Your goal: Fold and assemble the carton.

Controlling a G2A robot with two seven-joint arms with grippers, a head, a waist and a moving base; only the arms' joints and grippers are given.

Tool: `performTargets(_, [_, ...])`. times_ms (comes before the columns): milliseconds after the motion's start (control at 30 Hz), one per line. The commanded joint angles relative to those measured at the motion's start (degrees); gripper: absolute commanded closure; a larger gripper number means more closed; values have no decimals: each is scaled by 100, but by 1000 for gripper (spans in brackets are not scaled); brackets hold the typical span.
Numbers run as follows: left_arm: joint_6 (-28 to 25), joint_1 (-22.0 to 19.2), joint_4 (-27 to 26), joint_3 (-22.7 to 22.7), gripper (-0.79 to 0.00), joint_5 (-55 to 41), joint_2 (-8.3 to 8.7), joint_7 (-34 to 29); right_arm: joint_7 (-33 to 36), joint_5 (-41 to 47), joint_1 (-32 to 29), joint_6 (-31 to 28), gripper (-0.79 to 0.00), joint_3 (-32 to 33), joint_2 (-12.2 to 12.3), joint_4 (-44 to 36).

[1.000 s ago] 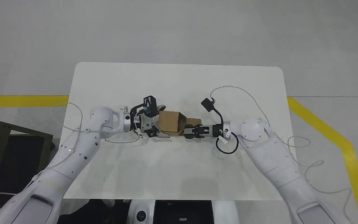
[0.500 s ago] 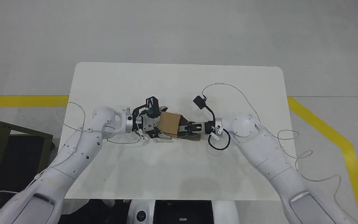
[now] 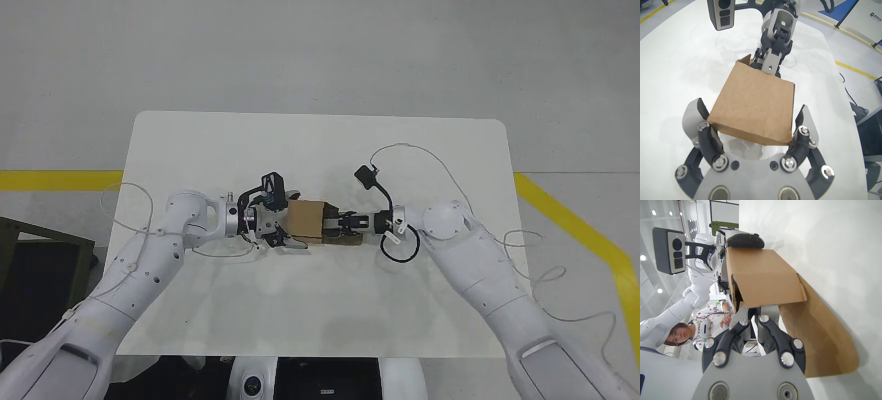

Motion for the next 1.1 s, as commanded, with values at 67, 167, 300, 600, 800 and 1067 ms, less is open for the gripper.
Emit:
performTargets(67, [0,-2,5,-2,-785,-8,2,0,31,-107,-104,108,0,226,98,-104])
performTargets(167, [0,-3,6,-4,-785,-20,4,6,40,-170,-131,156,0,331,141,-151])
performTargets(300, [0,-13,10,-9,-785,-32,7,5,8,-221,-69,162,0,347,142,-107])
performTargets(600, [0,-18,13,-6,-785,-72,18,-23,-45,-272,266,17,0,150,34,319])
performTargets(800, [0,-14,15,5,-785,-119,29,-44,248,-146,421,-90,0,-14,-44,515])
performTargets(1067, [0,-30,14,13,-785,-144,49,-66,476,49,446,-182,0,-103,-97,615])
